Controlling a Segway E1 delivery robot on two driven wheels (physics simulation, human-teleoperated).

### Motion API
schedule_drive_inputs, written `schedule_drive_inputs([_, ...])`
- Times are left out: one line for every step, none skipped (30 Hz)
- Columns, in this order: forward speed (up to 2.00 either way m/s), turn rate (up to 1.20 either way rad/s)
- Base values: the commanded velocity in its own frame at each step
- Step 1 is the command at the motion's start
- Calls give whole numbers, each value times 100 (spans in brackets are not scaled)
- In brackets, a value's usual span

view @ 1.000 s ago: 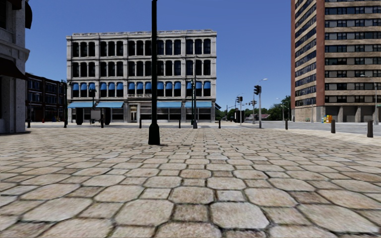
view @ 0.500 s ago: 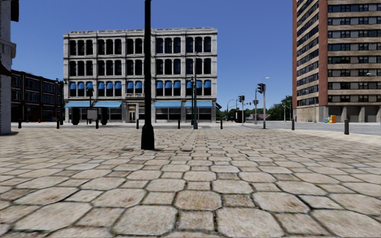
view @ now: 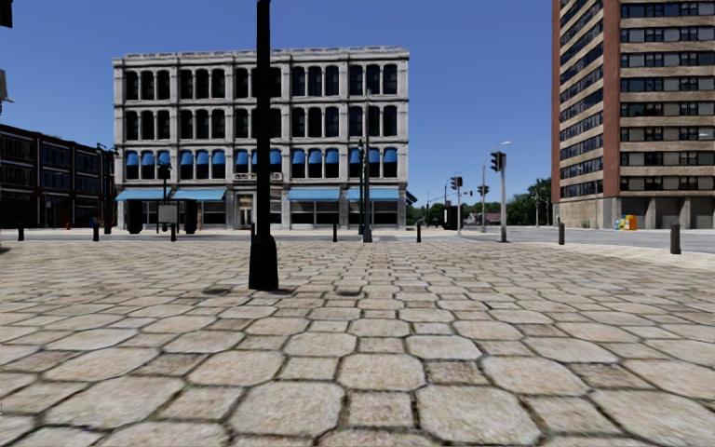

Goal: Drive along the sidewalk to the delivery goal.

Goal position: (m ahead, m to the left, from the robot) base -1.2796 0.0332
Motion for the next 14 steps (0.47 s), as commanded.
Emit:
schedule_drive_inputs([0, 0])
schedule_drive_inputs([0, 0])
schedule_drive_inputs([0, 0])
schedule_drive_inputs([0, 0])
schedule_drive_inputs([0, 0])
schedule_drive_inputs([0, 0])
schedule_drive_inputs([0, 0])
schedule_drive_inputs([0, 0])
schedule_drive_inputs([0, 0])
schedule_drive_inputs([0, 0])
schedule_drive_inputs([0, 0])
schedule_drive_inputs([0, 0])
schedule_drive_inputs([0, 0])
schedule_drive_inputs([0, 0])
